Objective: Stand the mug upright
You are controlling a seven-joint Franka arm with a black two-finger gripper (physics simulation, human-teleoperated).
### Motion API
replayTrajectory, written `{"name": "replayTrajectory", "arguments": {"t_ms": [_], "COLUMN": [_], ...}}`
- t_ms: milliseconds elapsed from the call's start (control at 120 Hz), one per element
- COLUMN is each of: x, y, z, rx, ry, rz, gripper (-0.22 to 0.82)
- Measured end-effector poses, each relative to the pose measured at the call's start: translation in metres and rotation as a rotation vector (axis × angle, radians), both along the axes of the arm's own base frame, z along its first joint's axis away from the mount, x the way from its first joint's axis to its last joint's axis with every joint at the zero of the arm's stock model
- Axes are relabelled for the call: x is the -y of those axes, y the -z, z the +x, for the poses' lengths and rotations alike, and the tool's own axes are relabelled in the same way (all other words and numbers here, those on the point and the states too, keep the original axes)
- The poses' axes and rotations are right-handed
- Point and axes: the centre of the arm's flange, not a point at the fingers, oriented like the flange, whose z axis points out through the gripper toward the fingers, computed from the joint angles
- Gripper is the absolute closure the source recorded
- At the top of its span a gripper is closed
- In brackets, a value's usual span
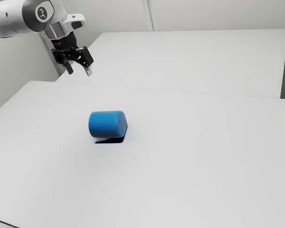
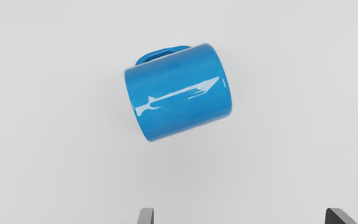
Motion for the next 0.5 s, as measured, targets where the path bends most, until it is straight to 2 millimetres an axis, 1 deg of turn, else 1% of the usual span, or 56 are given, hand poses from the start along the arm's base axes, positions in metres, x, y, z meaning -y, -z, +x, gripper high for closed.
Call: {"name": "replayTrajectory", "arguments": {"t_ms": [258, 433, 500], "x": [0.0009, 0.0002, -0.0078], "y": [-0.0037, 0.0026, 0.0045], "z": [-0.0023, -0.0053, -0.0075], "rx": [0.003, -0.016, -0.023], "ry": [0.000, -0.008, -0.022], "rz": [0.000, -0.037, -0.098], "gripper": [0.00, 0.00, 0.00]}}
